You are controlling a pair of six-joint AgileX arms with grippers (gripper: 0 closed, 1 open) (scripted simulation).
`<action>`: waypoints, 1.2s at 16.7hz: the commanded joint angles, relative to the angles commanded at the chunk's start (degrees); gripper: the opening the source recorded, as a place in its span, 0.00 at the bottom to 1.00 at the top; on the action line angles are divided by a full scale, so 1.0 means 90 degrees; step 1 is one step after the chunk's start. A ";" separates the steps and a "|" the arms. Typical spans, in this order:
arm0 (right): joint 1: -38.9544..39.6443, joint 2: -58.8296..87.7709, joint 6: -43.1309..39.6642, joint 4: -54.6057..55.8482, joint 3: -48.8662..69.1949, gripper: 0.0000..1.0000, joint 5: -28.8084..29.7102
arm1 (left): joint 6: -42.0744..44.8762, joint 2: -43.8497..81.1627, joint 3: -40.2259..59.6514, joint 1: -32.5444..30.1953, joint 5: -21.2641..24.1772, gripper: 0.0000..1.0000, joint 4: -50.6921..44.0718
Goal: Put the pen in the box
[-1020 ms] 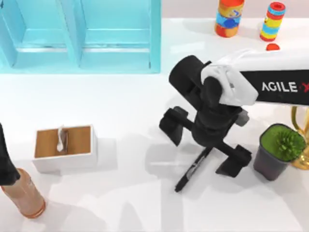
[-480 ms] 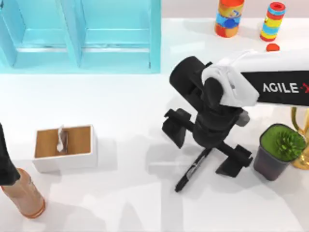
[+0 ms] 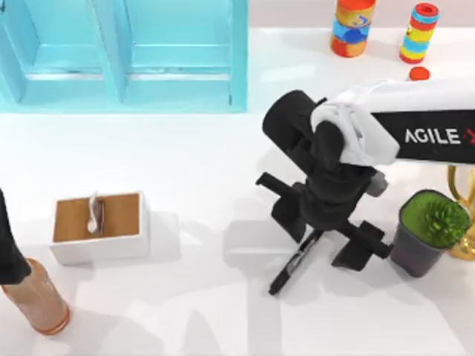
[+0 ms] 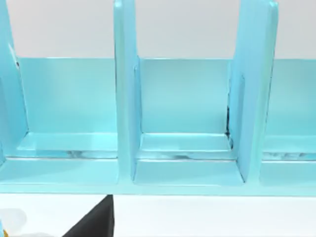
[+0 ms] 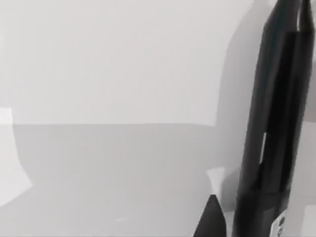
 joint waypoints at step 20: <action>0.0042 -0.0920 -0.0432 -0.1101 0.1555 0.00 -0.0336 | 0.0000 0.0000 0.0000 0.0000 0.0000 1.00 0.0000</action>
